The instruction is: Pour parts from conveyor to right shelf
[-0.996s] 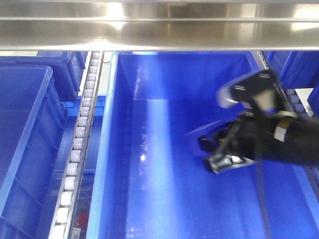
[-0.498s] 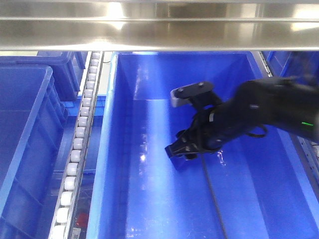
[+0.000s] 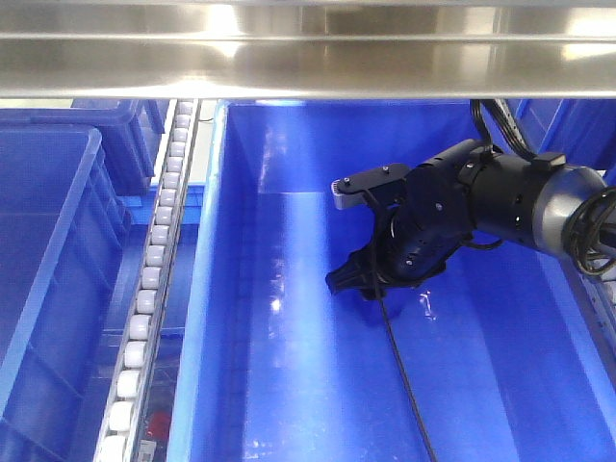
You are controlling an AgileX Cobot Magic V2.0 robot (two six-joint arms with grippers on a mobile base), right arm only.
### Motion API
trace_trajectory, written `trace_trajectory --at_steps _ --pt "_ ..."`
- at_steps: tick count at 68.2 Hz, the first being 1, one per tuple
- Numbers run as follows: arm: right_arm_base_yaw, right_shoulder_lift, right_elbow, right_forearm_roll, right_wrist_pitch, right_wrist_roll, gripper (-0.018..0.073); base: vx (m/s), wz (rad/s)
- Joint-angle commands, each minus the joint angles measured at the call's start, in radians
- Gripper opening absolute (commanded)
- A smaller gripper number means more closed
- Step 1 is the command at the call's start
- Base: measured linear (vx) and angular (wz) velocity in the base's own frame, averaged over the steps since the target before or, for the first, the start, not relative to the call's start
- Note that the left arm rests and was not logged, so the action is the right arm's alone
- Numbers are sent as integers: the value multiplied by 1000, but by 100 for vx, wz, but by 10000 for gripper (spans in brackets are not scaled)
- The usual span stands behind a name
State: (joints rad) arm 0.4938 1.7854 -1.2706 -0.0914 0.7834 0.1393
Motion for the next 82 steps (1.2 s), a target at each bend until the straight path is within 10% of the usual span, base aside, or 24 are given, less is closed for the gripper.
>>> trace_trajectory --at_steps 1,33,48,82 --pt "1 -42 -35 -30 -23 4 541 0 0" --pt "3 -156 -12 -49 -153 -25 571 0 0" --pt "3 -349 191 -22 -441 -24 530 0 0" --pt "3 -912 678 -19 -622 -24 497 0 0"
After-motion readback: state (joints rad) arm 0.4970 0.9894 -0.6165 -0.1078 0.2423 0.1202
